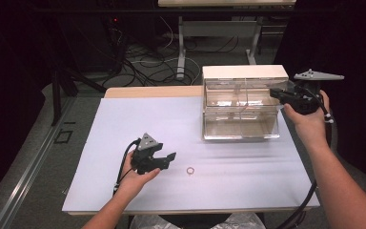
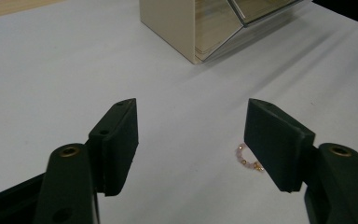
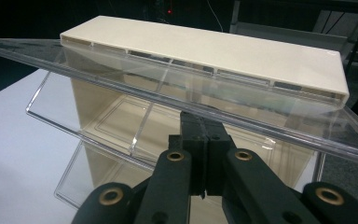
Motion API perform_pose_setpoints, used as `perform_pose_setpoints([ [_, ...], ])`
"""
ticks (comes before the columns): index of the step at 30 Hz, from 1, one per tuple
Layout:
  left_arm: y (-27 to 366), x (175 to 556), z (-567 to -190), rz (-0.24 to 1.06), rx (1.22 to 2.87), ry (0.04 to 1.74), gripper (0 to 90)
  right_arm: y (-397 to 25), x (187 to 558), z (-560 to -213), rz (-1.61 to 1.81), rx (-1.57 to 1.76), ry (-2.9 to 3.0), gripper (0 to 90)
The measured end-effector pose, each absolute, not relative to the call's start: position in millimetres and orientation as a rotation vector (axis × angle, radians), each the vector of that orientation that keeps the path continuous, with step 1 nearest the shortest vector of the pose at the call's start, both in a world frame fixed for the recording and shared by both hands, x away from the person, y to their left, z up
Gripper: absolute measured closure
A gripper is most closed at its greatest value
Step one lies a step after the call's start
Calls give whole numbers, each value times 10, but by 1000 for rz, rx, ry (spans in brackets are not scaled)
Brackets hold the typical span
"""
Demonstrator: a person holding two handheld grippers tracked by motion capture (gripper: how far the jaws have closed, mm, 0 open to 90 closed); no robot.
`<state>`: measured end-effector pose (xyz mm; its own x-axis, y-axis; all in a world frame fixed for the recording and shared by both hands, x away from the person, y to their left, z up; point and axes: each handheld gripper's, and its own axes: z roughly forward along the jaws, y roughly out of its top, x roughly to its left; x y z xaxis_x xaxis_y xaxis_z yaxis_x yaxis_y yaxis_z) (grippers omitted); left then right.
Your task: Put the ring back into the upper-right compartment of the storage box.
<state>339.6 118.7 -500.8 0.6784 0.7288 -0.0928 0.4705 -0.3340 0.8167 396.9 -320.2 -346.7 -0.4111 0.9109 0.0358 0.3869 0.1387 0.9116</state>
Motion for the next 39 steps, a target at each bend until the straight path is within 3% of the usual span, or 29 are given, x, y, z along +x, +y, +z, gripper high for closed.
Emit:
perform_pose_setpoints([
  [20, 924, 3431, -5076, 332, 2049, 934, 433, -3198, 3983, -3445, 1242, 1231, 1875, 900],
  [39, 666, 3500, -5206, 125, 2153, 1073, 627, -3194, 3982, -3426, 1244, 1238, 1874, 900],
])
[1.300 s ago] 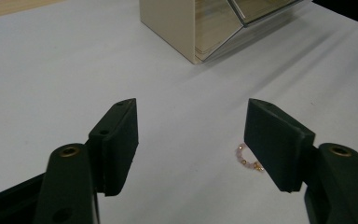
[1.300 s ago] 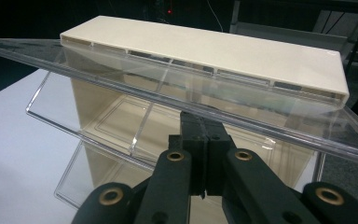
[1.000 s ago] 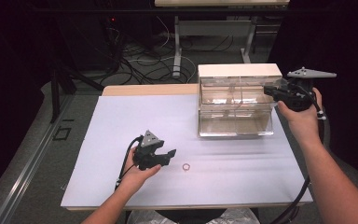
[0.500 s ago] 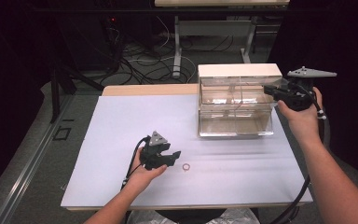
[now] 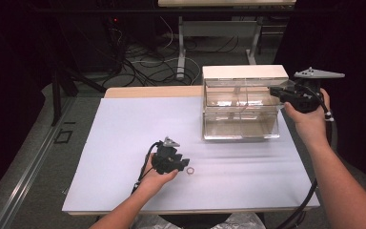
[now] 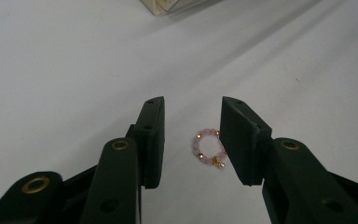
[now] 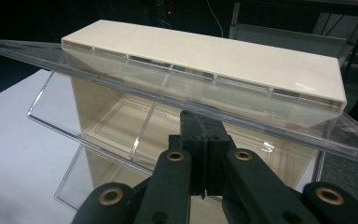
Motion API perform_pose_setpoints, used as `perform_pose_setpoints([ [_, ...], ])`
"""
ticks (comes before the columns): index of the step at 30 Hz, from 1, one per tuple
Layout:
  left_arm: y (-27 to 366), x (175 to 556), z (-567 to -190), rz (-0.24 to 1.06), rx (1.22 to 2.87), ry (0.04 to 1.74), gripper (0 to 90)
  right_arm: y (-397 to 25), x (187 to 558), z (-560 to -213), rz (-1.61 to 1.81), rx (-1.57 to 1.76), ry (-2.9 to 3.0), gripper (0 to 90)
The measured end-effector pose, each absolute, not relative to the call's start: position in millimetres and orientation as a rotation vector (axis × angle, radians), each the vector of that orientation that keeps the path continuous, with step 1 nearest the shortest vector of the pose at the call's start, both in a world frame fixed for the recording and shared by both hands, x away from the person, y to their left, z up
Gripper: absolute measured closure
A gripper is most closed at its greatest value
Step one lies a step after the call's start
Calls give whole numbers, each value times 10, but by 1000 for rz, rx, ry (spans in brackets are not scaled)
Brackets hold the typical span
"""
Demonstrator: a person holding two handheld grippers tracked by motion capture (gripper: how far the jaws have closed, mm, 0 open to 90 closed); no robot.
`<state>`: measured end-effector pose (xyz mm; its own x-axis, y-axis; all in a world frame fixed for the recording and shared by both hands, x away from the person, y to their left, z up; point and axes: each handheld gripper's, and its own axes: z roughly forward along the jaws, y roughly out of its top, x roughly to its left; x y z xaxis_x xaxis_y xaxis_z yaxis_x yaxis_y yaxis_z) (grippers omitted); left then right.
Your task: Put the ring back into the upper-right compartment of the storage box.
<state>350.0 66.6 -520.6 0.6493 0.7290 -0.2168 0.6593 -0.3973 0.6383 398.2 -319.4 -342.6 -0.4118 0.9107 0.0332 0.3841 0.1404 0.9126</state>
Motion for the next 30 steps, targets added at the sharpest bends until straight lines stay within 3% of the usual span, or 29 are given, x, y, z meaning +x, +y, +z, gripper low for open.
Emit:
perform_pose_setpoints([
  [14, 557, 3577, -5325, 10, 2179, 1193, 688, -3189, 3987, -3434, 1247, 1239, 1868, 900],
  [30, 480, 3618, -5409, 1, 2211, 1189, 765, -3194, 3987, -3430, 1242, 1243, 1877, 900],
])
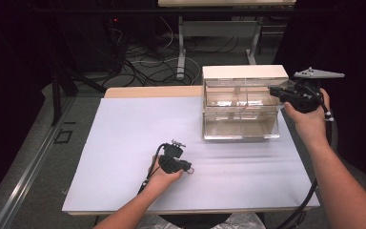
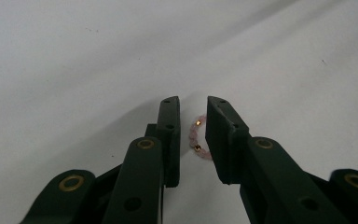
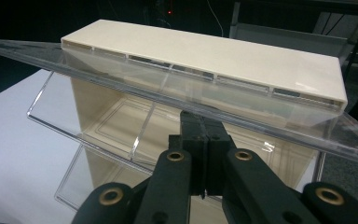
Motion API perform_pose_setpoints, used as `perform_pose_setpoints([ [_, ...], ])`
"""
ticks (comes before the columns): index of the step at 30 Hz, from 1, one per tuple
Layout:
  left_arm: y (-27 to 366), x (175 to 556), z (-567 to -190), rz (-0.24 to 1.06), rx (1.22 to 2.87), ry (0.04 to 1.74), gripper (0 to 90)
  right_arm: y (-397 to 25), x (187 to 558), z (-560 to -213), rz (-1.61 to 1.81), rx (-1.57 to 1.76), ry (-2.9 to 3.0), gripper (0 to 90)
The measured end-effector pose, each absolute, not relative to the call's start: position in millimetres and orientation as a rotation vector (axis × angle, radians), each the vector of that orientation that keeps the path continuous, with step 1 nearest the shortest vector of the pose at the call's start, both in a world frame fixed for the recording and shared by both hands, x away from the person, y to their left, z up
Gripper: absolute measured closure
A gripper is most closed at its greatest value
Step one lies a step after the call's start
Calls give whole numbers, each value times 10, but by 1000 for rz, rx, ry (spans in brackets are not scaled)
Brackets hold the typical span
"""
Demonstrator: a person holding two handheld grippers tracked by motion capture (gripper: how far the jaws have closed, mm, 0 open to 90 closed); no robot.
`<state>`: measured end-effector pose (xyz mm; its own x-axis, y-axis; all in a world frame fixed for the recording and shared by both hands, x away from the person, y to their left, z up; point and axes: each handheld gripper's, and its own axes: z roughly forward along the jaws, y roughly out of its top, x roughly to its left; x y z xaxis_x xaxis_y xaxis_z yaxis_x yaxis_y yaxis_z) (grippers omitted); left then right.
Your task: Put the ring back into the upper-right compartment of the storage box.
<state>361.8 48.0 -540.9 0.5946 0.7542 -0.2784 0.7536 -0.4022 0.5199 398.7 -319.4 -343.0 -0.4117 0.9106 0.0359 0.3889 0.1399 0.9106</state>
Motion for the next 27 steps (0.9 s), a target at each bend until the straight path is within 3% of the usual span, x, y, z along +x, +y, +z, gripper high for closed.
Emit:
perform_pose_setpoints([
  [17, 429, 3617, -5436, 27, 2244, 1188, 866, -3188, 3989, -3432, 1246, 1241, 1877, 900],
  [27, 427, 3611, -5431, 33, 2256, 1167, 873, -3188, 3989, -3433, 1245, 1237, 1878, 900],
])
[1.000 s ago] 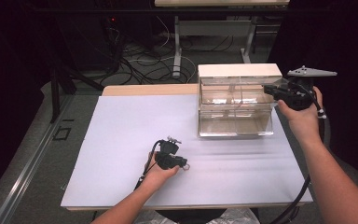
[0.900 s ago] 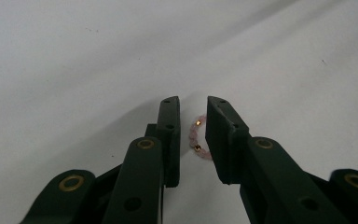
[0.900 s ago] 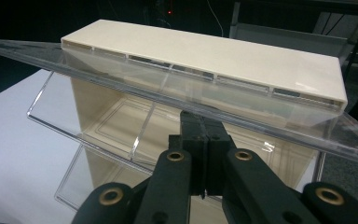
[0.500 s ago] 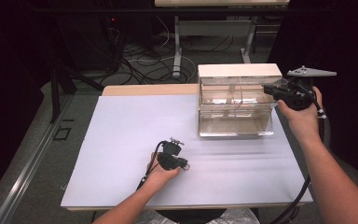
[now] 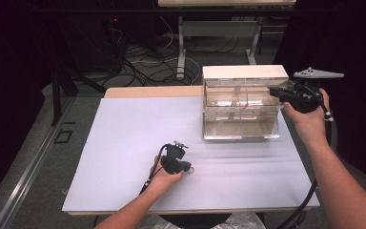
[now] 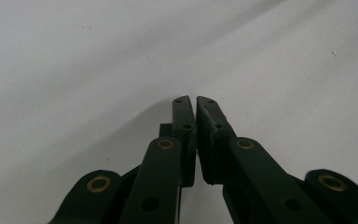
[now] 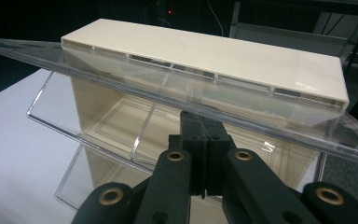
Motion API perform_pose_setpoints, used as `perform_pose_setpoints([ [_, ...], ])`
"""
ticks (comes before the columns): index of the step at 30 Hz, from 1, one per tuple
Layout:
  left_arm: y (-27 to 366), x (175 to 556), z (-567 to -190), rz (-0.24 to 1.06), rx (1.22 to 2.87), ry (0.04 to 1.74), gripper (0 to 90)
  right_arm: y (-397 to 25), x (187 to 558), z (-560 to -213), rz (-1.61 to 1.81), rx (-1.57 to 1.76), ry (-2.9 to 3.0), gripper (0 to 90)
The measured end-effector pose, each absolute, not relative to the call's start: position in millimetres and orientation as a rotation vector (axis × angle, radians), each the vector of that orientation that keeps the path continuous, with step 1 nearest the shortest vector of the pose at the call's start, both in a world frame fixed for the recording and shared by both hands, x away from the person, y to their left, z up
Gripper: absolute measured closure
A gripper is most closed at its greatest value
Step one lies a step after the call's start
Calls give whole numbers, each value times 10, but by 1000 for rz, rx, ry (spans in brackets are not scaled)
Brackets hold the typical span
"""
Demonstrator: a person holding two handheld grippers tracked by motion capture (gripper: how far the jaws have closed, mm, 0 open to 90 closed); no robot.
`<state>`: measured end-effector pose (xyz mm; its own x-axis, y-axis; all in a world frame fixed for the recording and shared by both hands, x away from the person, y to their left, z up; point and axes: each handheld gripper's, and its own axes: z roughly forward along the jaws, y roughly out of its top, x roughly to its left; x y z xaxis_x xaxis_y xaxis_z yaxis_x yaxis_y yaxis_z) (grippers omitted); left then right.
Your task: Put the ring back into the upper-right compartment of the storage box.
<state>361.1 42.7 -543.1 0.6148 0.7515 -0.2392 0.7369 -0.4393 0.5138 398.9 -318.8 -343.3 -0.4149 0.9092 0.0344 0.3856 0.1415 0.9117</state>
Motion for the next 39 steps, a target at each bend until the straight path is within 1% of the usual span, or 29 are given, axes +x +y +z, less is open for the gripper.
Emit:
perform_pose_setpoints([
  [10, 417, 3604, -5348, 18, 2226, 1149, 876, -3182, 3990, -3436, 1248, 1236, 1870, 900],
  [23, 397, 3652, -5166, 33, 2201, 1105, 876, -3187, 3989, -3431, 1244, 1232, 1883, 900],
  [39, 309, 3719, -4853, 87, 2140, 1075, 877, -3183, 3992, -3425, 1236, 1230, 1894, 900],
])
